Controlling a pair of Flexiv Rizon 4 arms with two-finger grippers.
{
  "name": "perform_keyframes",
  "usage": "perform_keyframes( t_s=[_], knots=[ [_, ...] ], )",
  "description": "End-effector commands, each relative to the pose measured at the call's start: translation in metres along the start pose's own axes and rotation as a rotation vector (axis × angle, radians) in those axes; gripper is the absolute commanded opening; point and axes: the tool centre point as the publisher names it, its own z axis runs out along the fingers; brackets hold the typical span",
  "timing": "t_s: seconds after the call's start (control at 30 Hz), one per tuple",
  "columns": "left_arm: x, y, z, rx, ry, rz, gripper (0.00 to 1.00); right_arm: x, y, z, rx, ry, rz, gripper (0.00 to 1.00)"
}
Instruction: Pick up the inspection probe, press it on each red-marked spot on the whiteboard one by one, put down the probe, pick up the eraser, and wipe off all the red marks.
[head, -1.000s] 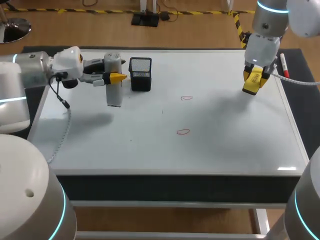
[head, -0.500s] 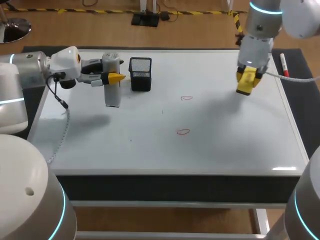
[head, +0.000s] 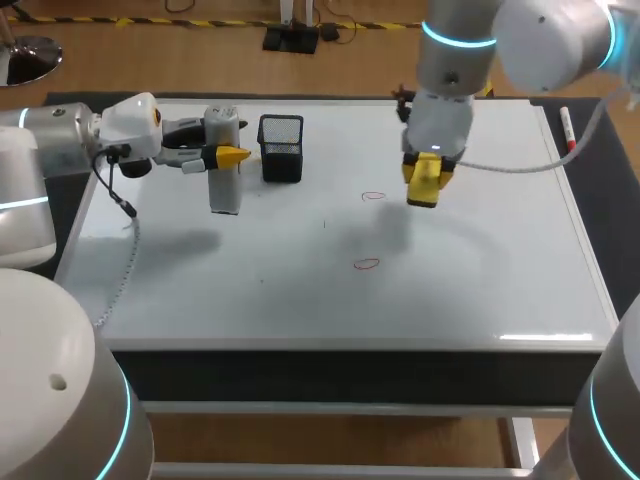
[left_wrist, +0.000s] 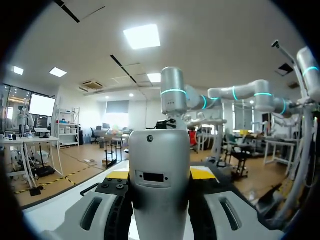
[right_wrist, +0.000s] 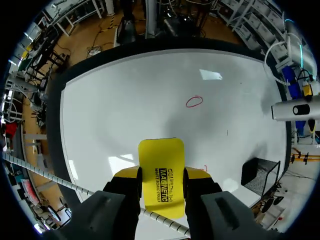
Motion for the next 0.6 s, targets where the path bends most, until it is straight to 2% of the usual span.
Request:
perform_keyframes(
  t_s=[0.03,0.3,0.6],
  knots=[
    [0.0,-0.001,0.001,-0.001,0.0,0.0,0.0,-0.02,-0.003,0.017,-0.031,0.022,-0.028,0.0],
    [0.0,-0.001,0.001,-0.001,0.0,0.0,0.0,-0.06,0.002,0.04,-0.071,0.051,-0.098,0.0],
    [0.0,-0.001,0.001,-0.001,0.0,0.0,0.0,-0.083,0.004,0.056,-0.082,0.086,-0.162,0.0]
  ],
)
